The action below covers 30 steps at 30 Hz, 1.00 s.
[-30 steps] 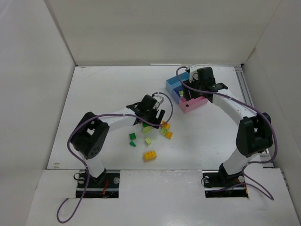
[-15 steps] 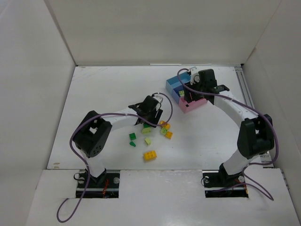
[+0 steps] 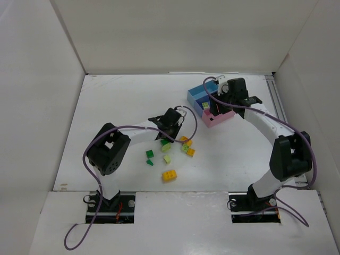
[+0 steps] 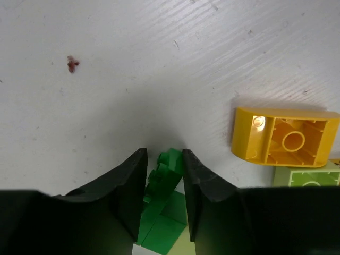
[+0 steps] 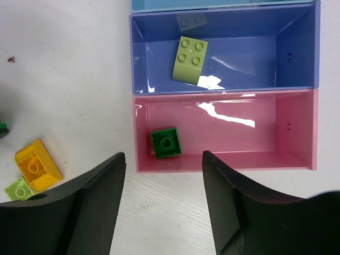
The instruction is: Sort the legos into containers by color
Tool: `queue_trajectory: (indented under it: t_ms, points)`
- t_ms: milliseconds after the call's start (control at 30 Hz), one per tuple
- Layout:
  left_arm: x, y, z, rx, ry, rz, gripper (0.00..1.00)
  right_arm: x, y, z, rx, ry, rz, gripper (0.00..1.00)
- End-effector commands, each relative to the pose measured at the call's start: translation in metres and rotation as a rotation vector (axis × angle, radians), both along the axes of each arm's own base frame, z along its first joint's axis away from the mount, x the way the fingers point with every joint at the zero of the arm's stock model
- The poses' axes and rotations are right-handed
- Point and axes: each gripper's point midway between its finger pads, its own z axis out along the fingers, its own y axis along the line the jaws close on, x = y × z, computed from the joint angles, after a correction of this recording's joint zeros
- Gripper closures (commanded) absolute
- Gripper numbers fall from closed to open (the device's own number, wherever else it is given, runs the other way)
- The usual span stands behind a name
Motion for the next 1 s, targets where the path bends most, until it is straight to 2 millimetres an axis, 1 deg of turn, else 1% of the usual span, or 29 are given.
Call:
queue_trajectory:
  t_ms: [0, 33, 100, 167, 233, 267, 300, 333, 367, 400, 467, 500, 533, 567, 600, 633, 667, 700, 733, 767, 800, 833, 867, 900, 933, 967]
  points:
    - [0.007, -0.001, 0.01, 0.006, -0.024, 0.021, 0.82, 0.003, -0.002, 0.025, 0.032, -0.071, 0.001, 0.35]
    - [0.004, 0.001, 0.009, 0.015, -0.014, 0.021, 0.82, 0.002, -0.002, 0.029, 0.034, -0.08, 0.001, 0.35]
    - [0.008, 0.003, 0.012, 0.027, -0.027, 0.045, 0.86, 0.002, -0.002, 0.029, 0.034, -0.08, 0.001, 0.35]
    - [0.006, 0.005, 0.013, 0.026, -0.028, 0.045, 0.86, 0.002, -0.002, 0.029, 0.034, -0.08, 0.001, 0.35]
    - [0.011, 0.007, 0.014, 0.037, -0.051, 0.06, 0.88, 0.0, -0.003, 0.025, 0.032, -0.071, 0.001, 0.35]
    - [0.008, 0.009, 0.013, 0.039, -0.039, 0.07, 0.88, 0.0, -0.003, 0.025, 0.032, -0.071, 0.001, 0.35]
    - [0.012, 0.005, 0.019, 0.027, -0.051, 0.071, 0.92, 0.002, -0.002, 0.027, 0.034, -0.081, 0.001, 0.35]
    - [0.014, 0.008, 0.015, 0.028, -0.042, 0.088, 0.94, 0.002, -0.002, 0.027, 0.034, -0.081, 0.001, 0.35]
    - [0.017, 0.006, 0.019, 0.021, -0.05, 0.089, 0.95, 0.002, -0.002, 0.027, 0.034, -0.081, 0.001, 0.35]
    - [0.018, 0.01, 0.018, 0.018, -0.039, 0.114, 0.95, 0.002, -0.001, 0.027, 0.04, -0.08, 0.008, 0.35]
    - [0.021, 0.007, 0.029, -0.021, -0.047, 0.125, 0.95, 0.0, -0.001, 0.025, 0.038, -0.071, 0.008, 0.35]
    - [0.018, 0.005, 0.037, -0.052, -0.05, 0.125, 0.95, -0.002, 0.004, 0.025, 0.038, -0.07, 0.02, 0.35]
    - [0.02, 0.001, 0.045, -0.085, -0.069, 0.118, 0.95, -0.007, 0.001, 0.026, 0.031, -0.068, 0.012, 0.35]
    - [0.018, -0.003, 0.05, -0.115, -0.072, 0.103, 0.93, -0.011, 0.003, 0.027, 0.02, -0.067, 0.013, 0.35]
    - [0.016, -0.002, 0.062, -0.141, -0.088, 0.112, 0.91, -0.023, 0.01, 0.02, 0.02, -0.04, 0.031, 0.35]
    - [0.018, -0.004, 0.069, -0.163, -0.103, 0.119, 0.9, -0.034, 0.014, 0.026, 0.006, -0.053, 0.055, 0.34]
    - [0.015, -0.003, 0.071, -0.174, -0.101, 0.132, 0.86, -0.045, 0.016, 0.022, -0.026, -0.039, 0.056, 0.33]
    - [0.015, -0.003, 0.076, -0.19, -0.107, 0.141, 0.86, -0.069, 0.036, 0.01, -0.055, -0.014, 0.128, 0.33]
    - [0.017, -0.001, 0.086, -0.213, -0.12, 0.159, 0.86, -0.084, 0.043, 0.012, -0.07, -0.018, 0.159, 0.31]
    - [0.018, 0.0, 0.09, -0.227, -0.128, 0.182, 0.85, -0.101, 0.049, 0.004, -0.093, 0.014, 0.178, 0.31]
    - [0.02, 0.005, 0.091, -0.246, -0.122, 0.236, 0.85, -0.114, 0.054, -0.001, -0.118, 0.023, 0.185, 0.31]
    - [0.019, 0.007, 0.096, -0.258, -0.125, 0.258, 0.85, -0.141, 0.072, -0.015, -0.136, 0.056, 0.252, 0.31]
    - [0.018, 0.011, 0.097, -0.259, -0.122, 0.296, 0.85, -0.155, 0.08, -0.014, -0.11, 0.066, 0.249, 0.31]
    - [0.019, 0.011, 0.097, -0.266, -0.122, 0.321, 0.85, -0.168, 0.086, -0.019, -0.102, 0.082, 0.266, 0.3]
    - [0.018, 0.014, 0.102, -0.286, -0.12, 0.364, 0.82, -0.188, 0.097, -0.029, -0.1, 0.1, 0.315, 0.3]
    - [0.017, 0.016, 0.109, -0.304, -0.127, 0.386, 0.82, -0.197, 0.104, -0.034, -0.09, 0.111, 0.326, 0.3]
